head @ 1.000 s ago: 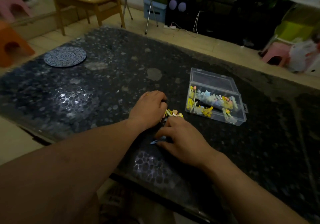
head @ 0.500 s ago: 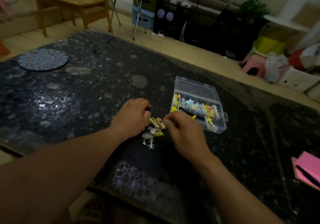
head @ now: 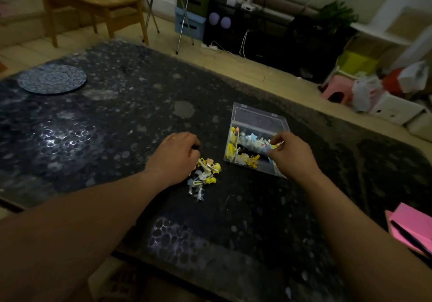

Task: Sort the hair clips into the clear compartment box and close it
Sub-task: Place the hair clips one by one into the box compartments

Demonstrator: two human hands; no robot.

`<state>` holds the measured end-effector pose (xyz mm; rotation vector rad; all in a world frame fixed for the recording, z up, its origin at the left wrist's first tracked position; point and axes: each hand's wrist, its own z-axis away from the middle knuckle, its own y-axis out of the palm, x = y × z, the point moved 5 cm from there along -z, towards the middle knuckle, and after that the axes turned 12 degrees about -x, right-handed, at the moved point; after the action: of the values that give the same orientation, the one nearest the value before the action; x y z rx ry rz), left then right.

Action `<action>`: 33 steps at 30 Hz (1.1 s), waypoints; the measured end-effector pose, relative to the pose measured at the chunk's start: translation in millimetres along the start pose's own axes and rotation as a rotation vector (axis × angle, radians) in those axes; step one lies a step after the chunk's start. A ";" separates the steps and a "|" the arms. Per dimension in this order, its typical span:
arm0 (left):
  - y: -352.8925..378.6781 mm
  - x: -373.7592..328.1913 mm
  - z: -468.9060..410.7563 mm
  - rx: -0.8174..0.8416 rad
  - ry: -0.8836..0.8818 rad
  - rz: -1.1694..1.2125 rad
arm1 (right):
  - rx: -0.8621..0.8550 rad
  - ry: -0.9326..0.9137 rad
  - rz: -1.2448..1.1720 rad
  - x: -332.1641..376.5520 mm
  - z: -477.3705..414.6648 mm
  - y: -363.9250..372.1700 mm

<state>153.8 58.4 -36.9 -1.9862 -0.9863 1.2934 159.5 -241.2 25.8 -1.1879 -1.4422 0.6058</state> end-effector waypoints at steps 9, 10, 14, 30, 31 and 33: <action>0.7 1.1 1.0 -0.001 0.012 -0.014 | 0.101 -0.014 0.195 7.4 -4.3 18.9; 0.5 1.1 1.1 -0.003 0.015 -0.016 | 0.104 -0.007 0.209 6.3 -4.7 20.4; 0.4 1.3 0.9 -0.009 0.011 -0.017 | 0.066 0.008 0.244 3.1 -3.2 19.2; 2.0 3.0 -0.8 0.011 -0.010 -0.002 | 0.129 -0.335 -0.253 77.3 79.9 21.8; 2.0 3.4 -1.0 0.009 -0.016 0.004 | 0.166 -0.384 -0.256 84.7 88.0 27.1; 1.9 3.7 -1.0 0.007 -0.020 0.014 | 0.219 -0.491 -0.234 98.5 101.8 35.6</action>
<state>156.2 60.3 -39.9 -1.9816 -0.9779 1.3250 88.1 -114.7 10.5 -0.7094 -1.8377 0.9055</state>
